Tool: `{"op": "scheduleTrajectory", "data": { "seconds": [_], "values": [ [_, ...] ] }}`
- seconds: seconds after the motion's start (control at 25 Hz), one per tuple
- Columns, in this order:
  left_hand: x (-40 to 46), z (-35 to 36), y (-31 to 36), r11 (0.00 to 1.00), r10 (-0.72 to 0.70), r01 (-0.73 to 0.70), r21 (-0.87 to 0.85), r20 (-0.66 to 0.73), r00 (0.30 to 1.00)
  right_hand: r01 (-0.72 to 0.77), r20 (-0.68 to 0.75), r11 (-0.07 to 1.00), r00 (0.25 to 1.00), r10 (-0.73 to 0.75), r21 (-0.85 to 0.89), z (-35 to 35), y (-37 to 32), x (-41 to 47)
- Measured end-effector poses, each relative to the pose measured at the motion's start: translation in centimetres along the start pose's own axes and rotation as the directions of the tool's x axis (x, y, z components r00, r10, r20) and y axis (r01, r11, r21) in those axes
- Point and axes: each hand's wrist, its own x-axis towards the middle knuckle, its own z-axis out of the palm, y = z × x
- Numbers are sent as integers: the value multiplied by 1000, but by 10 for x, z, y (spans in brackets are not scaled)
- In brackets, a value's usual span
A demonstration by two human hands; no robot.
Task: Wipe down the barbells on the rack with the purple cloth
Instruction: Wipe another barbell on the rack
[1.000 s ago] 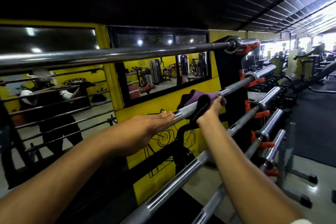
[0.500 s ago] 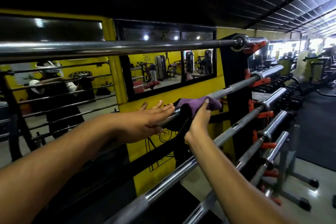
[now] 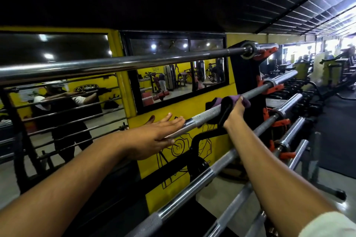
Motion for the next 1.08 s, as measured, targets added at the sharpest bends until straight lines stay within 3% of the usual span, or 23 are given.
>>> {"op": "scheduleTrajectory", "data": {
  "seconds": [0.08,0.2,0.28,0.4,0.48,0.6,0.68,0.84,0.96,1.08],
  "values": [
    [-1,-2,3,1000,-15,15,-5,-15,1000,-87,85,995,992,90,-40,-4,20,-28],
    [-3,0,6,989,-12,21,148,-60,998,-90,245,972,959,143,-217,-9,56,-81],
    [-6,1,10,980,-21,34,196,-69,997,-71,245,947,957,153,-314,-13,67,-99],
    [-25,-4,13,997,-43,46,56,-51,998,15,215,815,967,135,-579,-22,51,-115],
    [-51,-8,5,997,-57,52,-58,-85,995,58,214,766,971,105,-640,-36,37,-121],
    [-102,-9,-17,993,-92,80,-92,-140,986,-134,145,923,970,198,-362,-48,30,-141],
    [-142,-5,-28,991,-114,101,-90,-147,983,-214,145,954,958,247,-208,-37,34,-150],
    [-211,10,-29,979,-161,134,-156,-174,971,-158,78,982,983,167,-107,17,45,-157],
    [-241,13,-19,979,-193,174,-110,-189,963,-67,-48,990,997,62,-128,45,52,-174],
    [-259,17,-15,981,-194,195,-19,-231,953,-71,-64,993,996,65,-98,50,66,-196]
  ]
}}
